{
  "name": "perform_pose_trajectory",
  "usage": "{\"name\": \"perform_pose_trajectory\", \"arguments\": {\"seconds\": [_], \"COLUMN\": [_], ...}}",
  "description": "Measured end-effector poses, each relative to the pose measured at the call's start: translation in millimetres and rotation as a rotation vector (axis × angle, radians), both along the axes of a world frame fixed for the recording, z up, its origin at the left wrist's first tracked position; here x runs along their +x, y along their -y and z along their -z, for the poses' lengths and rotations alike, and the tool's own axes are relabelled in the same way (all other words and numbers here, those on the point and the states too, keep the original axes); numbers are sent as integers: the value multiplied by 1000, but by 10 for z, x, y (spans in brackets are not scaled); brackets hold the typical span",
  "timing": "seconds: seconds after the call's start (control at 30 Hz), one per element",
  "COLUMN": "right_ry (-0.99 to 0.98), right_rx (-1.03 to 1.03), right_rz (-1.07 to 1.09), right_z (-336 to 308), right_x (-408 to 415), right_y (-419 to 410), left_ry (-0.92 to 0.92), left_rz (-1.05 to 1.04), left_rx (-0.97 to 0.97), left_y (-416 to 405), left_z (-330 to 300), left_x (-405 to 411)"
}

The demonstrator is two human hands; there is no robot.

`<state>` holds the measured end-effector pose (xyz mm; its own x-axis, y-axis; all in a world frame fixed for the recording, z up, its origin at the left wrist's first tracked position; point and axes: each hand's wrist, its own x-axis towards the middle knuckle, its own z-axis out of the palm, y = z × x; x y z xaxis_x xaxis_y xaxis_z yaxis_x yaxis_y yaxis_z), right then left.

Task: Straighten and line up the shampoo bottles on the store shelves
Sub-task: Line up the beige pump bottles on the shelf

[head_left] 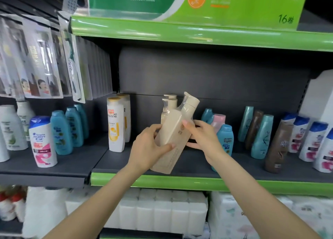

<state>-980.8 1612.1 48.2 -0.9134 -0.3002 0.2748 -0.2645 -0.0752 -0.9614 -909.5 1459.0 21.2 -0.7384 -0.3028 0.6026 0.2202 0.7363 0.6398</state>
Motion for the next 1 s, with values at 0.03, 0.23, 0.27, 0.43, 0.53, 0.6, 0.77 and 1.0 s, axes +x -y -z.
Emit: {"name": "perform_pose_trajectory", "arguments": {"seconds": [0.03,0.23,0.27,0.43,0.53,0.6,0.77,1.0], "right_ry": [-3,34,32,43,60,94,158,160], "right_rx": [45,18,-8,-152,-275,-352,-355,-236], "right_rz": [-6,23,29,-41,-135,-182,-228,-126], "right_z": [-15,-40,-40,-76,-81,-63,-65,-112], "right_x": [18,68,67,26,9,23,35,60], "right_y": [11,32,26,-76,-119,-111,-110,-80], "left_ry": [2,28,35,195,388,432,325,172], "left_rz": [-24,-88,-66,290,407,468,323,8], "left_rx": [-33,-131,-139,116,292,396,333,-86], "left_y": [-16,-133,-123,69,178,181,129,190], "left_z": [-7,42,37,-39,-31,-9,14,39], "left_x": [0,46,61,185,235,250,230,173]}}
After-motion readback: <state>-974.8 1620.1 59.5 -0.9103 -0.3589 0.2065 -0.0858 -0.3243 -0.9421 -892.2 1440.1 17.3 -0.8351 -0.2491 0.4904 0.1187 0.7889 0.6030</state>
